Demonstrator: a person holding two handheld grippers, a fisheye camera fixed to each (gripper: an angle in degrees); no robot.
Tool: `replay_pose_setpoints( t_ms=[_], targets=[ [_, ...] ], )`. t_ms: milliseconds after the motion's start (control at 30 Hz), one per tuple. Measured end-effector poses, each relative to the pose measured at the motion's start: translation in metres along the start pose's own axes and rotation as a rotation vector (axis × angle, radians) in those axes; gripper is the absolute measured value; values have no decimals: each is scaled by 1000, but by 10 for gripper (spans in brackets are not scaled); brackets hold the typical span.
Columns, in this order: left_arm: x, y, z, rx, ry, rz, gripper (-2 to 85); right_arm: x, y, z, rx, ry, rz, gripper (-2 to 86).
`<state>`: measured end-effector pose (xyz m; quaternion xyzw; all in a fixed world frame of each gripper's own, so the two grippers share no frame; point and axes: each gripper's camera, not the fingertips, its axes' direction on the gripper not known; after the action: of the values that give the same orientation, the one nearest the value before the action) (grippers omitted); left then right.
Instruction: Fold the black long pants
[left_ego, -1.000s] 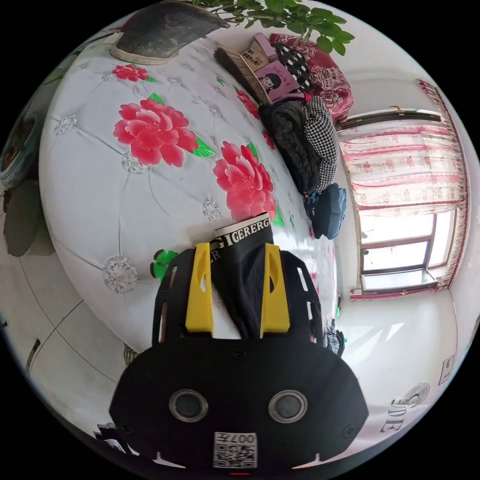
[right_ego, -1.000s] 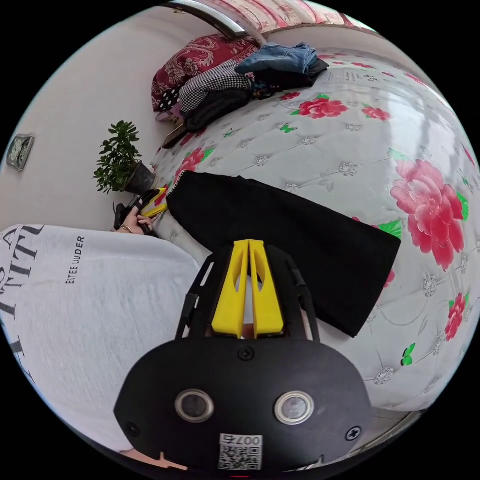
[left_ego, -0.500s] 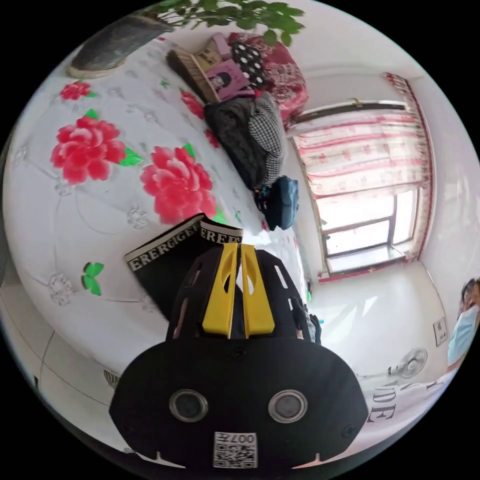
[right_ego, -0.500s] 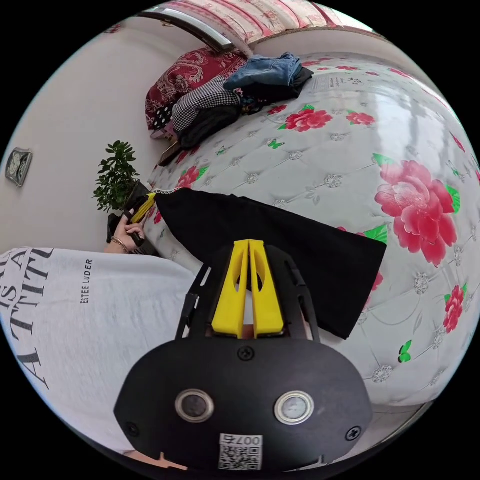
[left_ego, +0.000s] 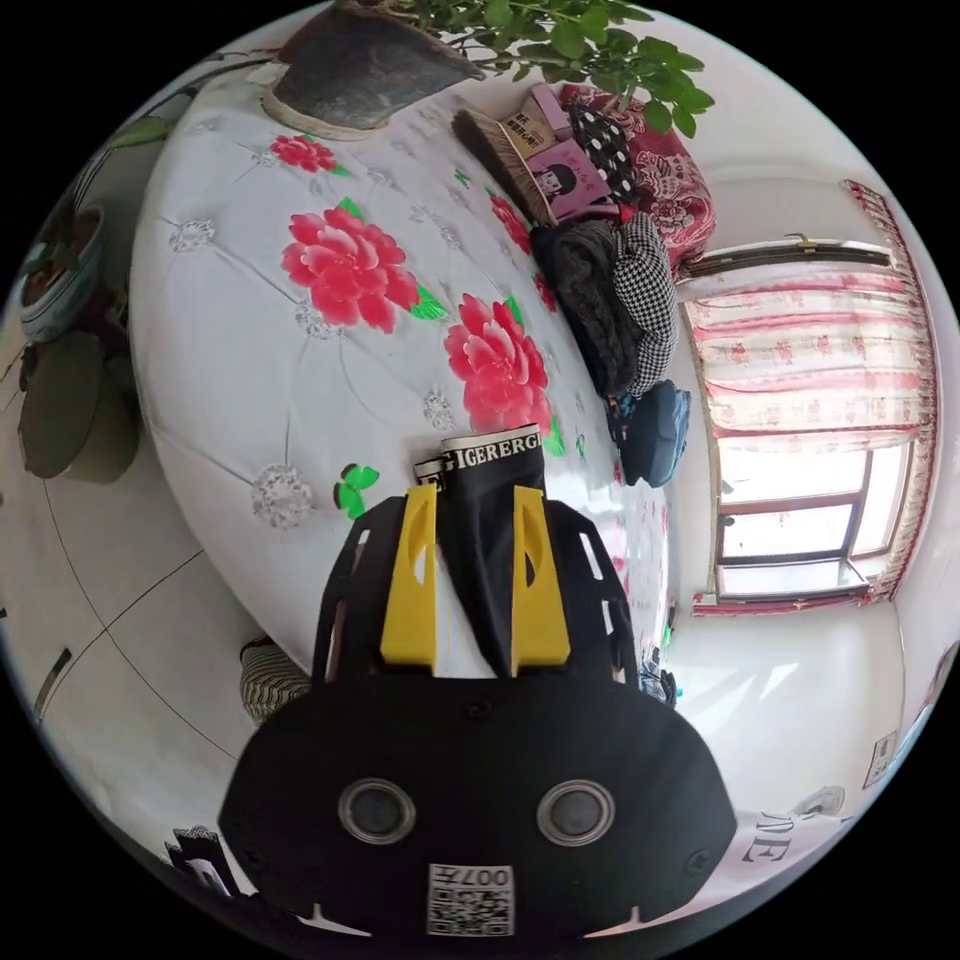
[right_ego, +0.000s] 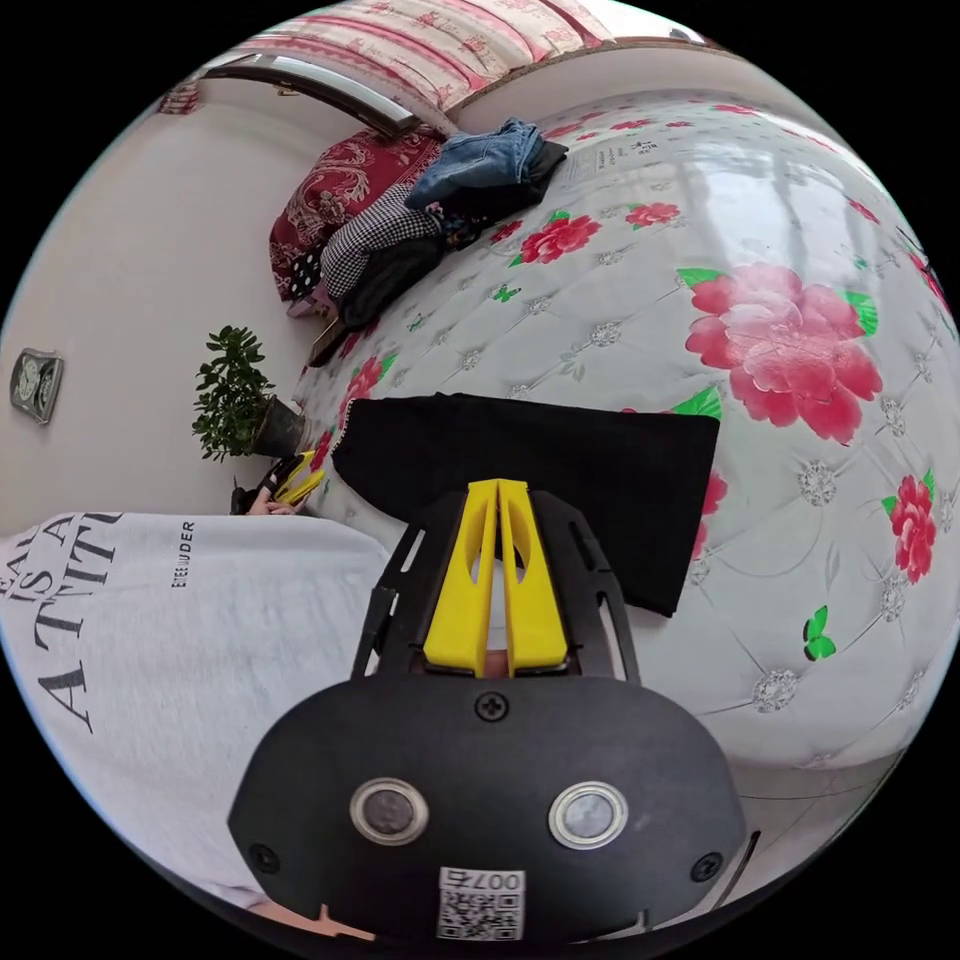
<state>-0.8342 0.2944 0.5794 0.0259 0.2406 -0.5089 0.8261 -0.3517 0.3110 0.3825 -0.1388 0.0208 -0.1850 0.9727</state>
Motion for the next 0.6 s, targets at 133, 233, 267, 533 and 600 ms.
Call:
replay_pose_setpoints(
  t_ms=[133,233,267,533,600],
  targets=[
    [-1,-8,17,-54,32,-21,130,4,5,7,4,-11,-12,-4],
    [7,-18,30,-47,17,-10,128,3,6,12,-2,-2,-36,-3],
    [11,-23,35,-46,-6,-3,124,3,7,14,-2,3,-46,-3],
    [21,-45,55,-31,-2,-94,36,14,23,25,5,14,-60,-3],
    [48,-47,49,-13,33,30,25,18,29,26,11,20,-56,-3]
  ],
)
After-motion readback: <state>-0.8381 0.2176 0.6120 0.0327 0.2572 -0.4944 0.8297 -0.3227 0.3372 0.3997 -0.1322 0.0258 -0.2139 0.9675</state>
